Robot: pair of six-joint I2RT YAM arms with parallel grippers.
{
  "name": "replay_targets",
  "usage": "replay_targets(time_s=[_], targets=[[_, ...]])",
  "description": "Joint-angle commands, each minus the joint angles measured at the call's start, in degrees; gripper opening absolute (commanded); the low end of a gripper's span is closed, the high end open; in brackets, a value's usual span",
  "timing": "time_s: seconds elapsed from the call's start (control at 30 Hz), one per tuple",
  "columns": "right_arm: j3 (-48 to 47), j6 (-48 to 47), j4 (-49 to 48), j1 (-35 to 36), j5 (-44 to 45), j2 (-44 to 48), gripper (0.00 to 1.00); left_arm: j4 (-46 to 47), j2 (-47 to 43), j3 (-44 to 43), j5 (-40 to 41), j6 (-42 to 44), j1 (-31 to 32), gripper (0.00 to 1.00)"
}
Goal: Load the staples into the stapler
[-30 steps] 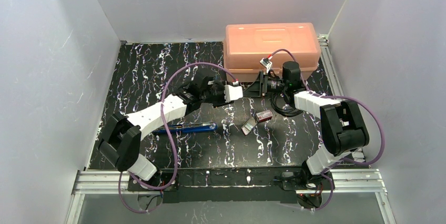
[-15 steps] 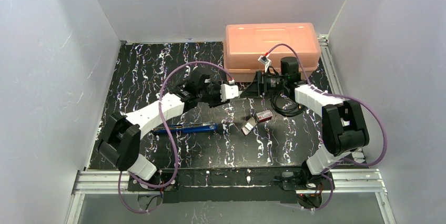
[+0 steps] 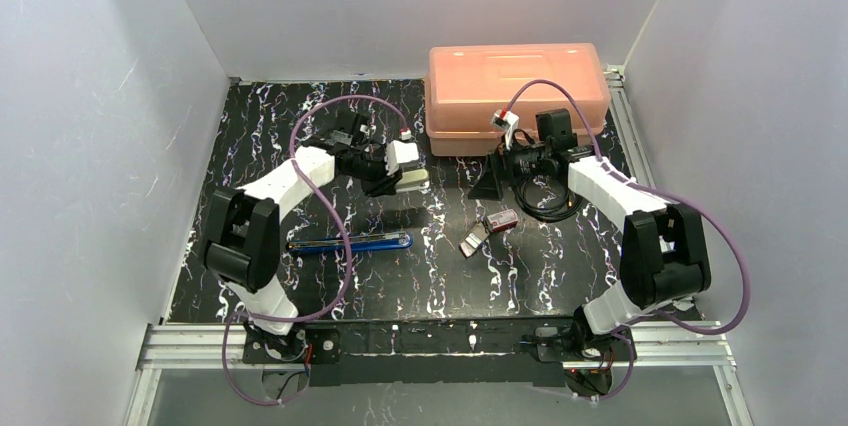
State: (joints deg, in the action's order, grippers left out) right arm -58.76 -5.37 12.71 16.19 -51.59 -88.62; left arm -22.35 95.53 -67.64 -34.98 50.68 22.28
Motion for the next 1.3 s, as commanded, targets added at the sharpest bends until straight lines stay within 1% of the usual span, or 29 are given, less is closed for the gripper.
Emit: replay_targets(time_s=[0.0,0.13,0.27,0.43,0.47,0.5,0.63,0.77,1.03,1.1,1.17,1.27], targets=[[-1.22,-11.27,5.96,-0.08,3.97,4.19,0.99,-6.85,2.55,-1.83,-1.34,6.98,-2.49,0.00],[1.37,-13.90,6.47,-0.08,6.44,6.84,0.99,-8.09,5.20,-2.30,0.53,11.61,-3.31,0.00],[3.42,-15.65,6.73,-0.06,8.26,8.37,0.99,-9.50,8.00,-3.76,1.51,14.04,-3.81,0.00],[5.10,-16.16,6.28,-0.09,8.99,9.17,0.99,-8.98,9.90,-3.98,3.13,16.57,-3.92,0.00],[5.33,-16.19,6.26,-0.10,9.02,9.12,0.99,-8.87,10.15,-3.97,3.46,16.91,-3.91,0.04],[5.45,-16.12,6.19,-0.12,9.00,9.04,0.99,-8.71,10.40,-3.93,3.77,17.02,-3.91,0.12],[5.61,-16.17,6.32,-0.05,9.12,8.78,0.99,-8.22,11.04,-3.77,4.27,17.19,-4.06,0.31],[5.27,-16.34,6.47,-0.10,9.38,8.48,0.99,-8.05,11.26,-3.91,4.48,16.59,-4.17,0.46],[3.83,-16.51,7.13,-0.10,9.68,7.50,0.98,-8.12,9.50,-3.94,3.66,14.63,-5.21,0.57],[3.10,-16.67,7.20,0.27,10.14,7.22,0.98,-8.19,8.14,-3.95,2.81,13.59,-6.27,0.63],[2.14,-16.91,7.32,1.12,10.95,6.86,0.98,-8.71,6.30,-3.82,2.20,13.06,-7.54,0.70],[1.20,-16.96,6.04,3.37,12.62,6.43,0.97,-10.47,2.94,-3.15,1.15,12.55,-9.93,0.75]])
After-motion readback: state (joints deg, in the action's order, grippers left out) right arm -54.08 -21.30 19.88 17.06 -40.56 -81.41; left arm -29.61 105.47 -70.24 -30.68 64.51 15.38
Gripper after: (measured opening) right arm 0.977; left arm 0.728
